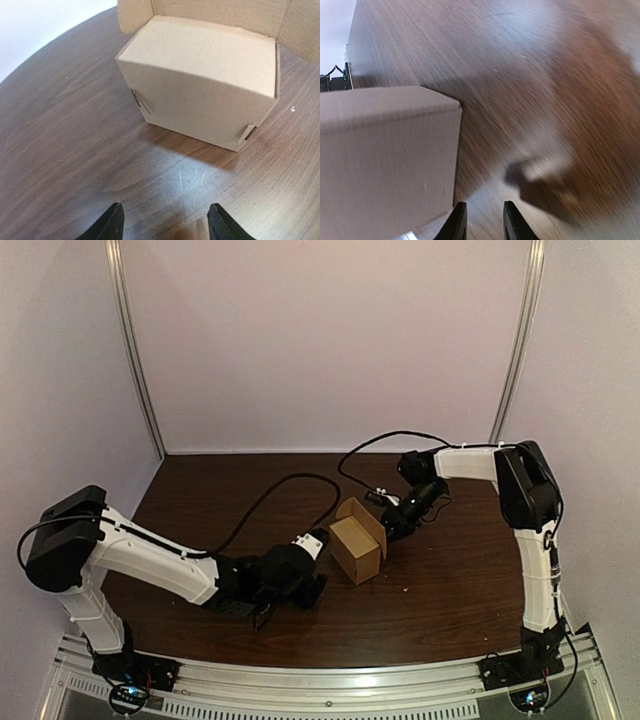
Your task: Fold the paper box
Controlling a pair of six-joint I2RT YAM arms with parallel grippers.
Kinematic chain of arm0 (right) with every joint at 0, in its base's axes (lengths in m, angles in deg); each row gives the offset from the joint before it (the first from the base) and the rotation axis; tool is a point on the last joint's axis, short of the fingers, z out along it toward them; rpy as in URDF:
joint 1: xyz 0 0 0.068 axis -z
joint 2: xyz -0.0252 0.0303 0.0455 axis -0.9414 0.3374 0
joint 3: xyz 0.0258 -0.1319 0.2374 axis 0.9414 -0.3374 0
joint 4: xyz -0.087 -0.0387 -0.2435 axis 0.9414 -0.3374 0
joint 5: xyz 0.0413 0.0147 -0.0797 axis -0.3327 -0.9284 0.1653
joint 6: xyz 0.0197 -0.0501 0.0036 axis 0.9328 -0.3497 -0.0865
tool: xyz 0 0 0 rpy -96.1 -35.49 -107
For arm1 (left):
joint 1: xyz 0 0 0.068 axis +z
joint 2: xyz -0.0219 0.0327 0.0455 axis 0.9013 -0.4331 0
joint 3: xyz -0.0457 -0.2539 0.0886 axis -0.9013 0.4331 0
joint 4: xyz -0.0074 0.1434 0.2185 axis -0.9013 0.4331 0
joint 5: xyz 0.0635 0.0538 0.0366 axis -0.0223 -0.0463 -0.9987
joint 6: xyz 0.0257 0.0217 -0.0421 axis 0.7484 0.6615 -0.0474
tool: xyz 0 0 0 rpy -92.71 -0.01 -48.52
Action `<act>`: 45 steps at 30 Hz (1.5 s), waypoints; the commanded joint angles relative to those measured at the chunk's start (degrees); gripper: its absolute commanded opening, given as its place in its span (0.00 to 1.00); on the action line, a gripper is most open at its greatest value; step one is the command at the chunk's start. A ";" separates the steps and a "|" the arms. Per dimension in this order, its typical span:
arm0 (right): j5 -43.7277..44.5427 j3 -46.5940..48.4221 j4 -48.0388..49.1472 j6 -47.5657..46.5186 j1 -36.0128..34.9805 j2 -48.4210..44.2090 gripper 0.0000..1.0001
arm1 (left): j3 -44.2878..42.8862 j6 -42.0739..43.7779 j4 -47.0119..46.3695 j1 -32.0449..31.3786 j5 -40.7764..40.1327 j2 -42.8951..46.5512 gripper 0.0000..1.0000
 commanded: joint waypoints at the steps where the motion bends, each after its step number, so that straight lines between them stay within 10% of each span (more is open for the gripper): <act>1: 2.22 -2.76 -1.66 -4.38 2.78 -8.12 0.28 | -4.58 8.20 5.36 1.86 -0.62 4.33 0.62; 8: 8.71 -8.47 0.84 -9.38 3.60 -23.62 0.47 | -14.52 17.96 19.09 10.99 15.90 6.48 0.62; 10: 11.67 -9.59 3.14 -9.39 3.62 -28.75 0.90 | -17.62 20.68 22.14 14.03 20.17 6.13 0.61; 12: 14.85 -12.25 8.11 -8.21 3.65 -34.17 0.99 | -21.35 23.56 25.30 16.16 22.67 5.18 0.61; 16: 23.08 -16.31 17.44 4.72 3.90 -37.96 1.00 | -30.15 28.53 31.98 18.76 30.74 0.47 0.60; 21: -2.53 -9.51 1.03 -6.20 5.77 -31.67 0.99 | -38.55 31.02 34.82 18.79 35.83 -5.48 0.55; 45: 0.17 -21.38 -8.63 -27.98 3.33 -39.11 0.63 | -53.35 32.13 38.79 20.28 37.56 -17.95 0.26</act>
